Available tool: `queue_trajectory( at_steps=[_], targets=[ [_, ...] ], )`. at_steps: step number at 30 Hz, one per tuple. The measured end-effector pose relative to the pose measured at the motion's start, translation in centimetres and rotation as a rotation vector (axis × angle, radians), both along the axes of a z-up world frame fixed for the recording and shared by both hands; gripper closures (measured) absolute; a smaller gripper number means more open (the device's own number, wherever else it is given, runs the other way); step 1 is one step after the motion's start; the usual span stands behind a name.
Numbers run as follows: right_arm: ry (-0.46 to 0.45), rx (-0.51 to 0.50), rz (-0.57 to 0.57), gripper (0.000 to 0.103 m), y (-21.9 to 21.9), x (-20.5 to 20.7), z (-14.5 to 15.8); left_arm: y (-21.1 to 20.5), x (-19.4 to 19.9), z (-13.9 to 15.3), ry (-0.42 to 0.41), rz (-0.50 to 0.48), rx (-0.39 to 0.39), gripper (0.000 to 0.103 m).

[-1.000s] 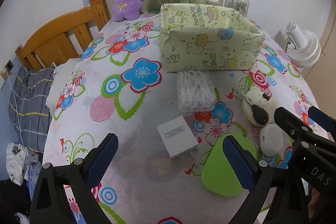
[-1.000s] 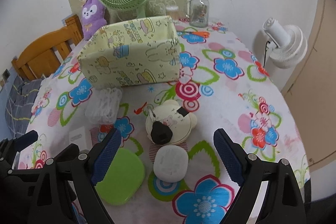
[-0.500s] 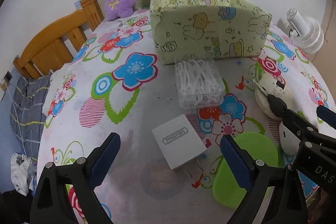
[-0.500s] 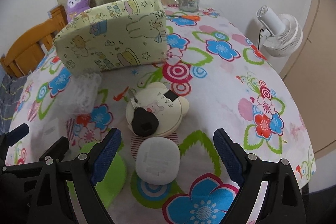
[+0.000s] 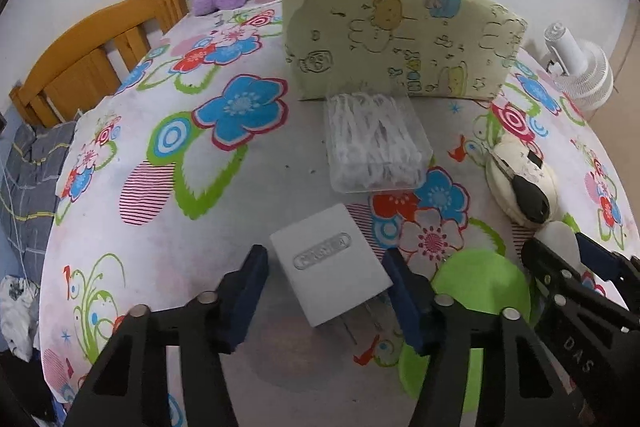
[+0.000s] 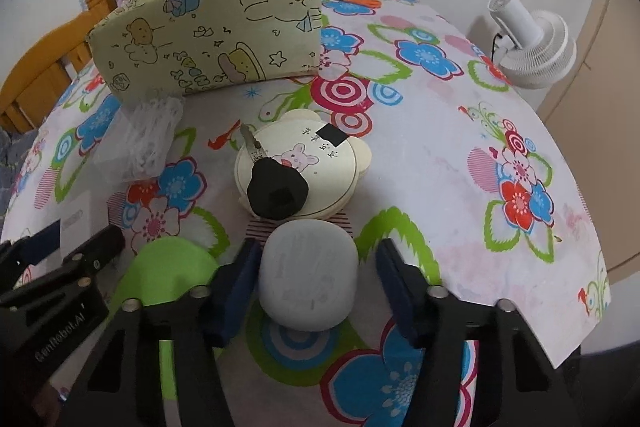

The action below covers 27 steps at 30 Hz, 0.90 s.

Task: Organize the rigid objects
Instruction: 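Grasp the white MINGYIBA charger with the left gripper while the right grasps the white round case, then lift both held items toward the fabric box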

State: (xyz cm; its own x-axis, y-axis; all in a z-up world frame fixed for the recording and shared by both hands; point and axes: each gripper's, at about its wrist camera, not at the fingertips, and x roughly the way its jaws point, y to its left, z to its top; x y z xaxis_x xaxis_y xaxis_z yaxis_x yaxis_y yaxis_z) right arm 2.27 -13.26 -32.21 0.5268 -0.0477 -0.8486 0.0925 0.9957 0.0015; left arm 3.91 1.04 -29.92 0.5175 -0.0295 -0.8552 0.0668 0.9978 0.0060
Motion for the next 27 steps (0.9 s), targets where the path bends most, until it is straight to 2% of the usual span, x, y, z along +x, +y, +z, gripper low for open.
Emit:
queue_trajectory(
  at_steps=[6,13,27],
  targets=[
    [0.003,0.000,-0.020,0.052,0.2,0.4,0.2,-0.3,-0.2,0.1,-0.007,-0.018,-0.002,0.055],
    [-0.015,-0.058,0.017,0.052,1.2,0.4,1.3,-0.2,-0.3,0.6,-0.002,-0.015,-0.013,0.058],
    [-0.037,-0.053,0.065,0.052,2.4,0.7,4.0,-1.0,-0.7,3.8,-0.035,-0.046,-0.027,0.058]
  ],
)
